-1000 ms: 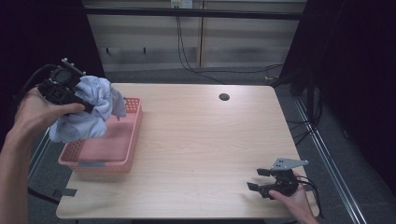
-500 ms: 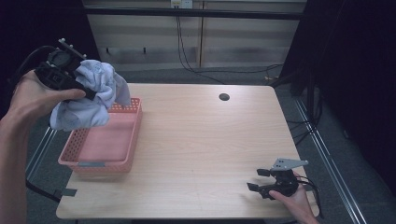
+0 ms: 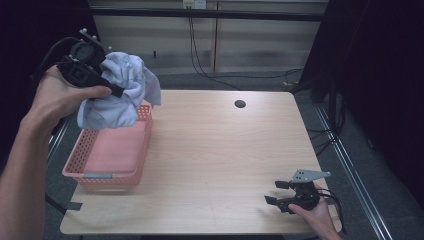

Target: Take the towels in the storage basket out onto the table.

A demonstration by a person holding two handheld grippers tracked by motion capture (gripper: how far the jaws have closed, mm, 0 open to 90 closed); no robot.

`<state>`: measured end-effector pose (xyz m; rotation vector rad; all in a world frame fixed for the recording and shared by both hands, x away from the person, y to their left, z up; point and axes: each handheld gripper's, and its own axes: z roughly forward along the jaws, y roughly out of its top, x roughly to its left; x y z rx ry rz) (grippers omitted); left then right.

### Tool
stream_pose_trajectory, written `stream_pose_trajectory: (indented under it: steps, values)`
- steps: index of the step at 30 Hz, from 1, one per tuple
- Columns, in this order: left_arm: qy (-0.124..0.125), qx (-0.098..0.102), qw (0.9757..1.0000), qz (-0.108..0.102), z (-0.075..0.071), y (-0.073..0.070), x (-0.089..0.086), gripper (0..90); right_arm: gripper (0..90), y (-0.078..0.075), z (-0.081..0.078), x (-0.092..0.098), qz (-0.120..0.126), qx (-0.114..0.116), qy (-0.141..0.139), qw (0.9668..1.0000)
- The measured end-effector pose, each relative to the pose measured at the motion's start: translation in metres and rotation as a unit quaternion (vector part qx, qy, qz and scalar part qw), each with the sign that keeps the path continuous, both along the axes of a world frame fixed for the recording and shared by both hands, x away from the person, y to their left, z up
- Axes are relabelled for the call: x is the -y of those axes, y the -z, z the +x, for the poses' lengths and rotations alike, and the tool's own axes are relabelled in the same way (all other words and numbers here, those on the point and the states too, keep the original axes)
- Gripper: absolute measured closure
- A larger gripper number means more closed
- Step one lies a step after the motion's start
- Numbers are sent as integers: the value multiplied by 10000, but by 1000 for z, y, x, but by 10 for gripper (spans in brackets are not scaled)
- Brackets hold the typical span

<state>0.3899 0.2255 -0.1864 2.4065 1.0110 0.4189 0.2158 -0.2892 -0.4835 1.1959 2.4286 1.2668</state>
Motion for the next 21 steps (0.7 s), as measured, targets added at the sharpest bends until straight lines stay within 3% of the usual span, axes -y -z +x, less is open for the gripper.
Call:
stream_pose_trajectory:
  steps: [3, 6, 7, 10, 12, 14, 16, 18, 21]
  values:
    - [245, 4, 9996, -126, -1, 4, 20, 560, 251, 0, 0, 0, -1, 6, -2, 10000]
    - [331, -37, 9993, -175, 0, 10, 32, 558, 251, 0, 0, 0, 5, 6, -7, 10000]
    - [390, -82, 9990, -208, 2, 17, 43, 558, 251, 0, 0, 0, 10, 4, -4, 10000]
    - [451, -128, 9984, -312, 4, 25, 53, 557, 251, -1, -1, 1, 13, 10, -1, 10000]
    - [588, -278, 9970, -419, 6, 36, 63, 554, 251, -1, -1, 1, 19, 13, 13, 10000]
    - [647, -353, 9968, -316, 7, 47, 75, 554, 251, -1, -1, 1, 5, 10, 5, 10000]
    - [751, -467, 9952, -409, 9, 58, 85, 552, 251, -1, -1, 1, 13, 2, -13, 10000]
    - [770, -469, 9950, -426, 9, 62, 88, 552, 251, -1, -1, 1, 8, 8, -7, 10000]
    - [755, -517, 9939, -611, 11, 75, 96, 552, 251, -1, -1, 1, 21, 16, -8, 10000]
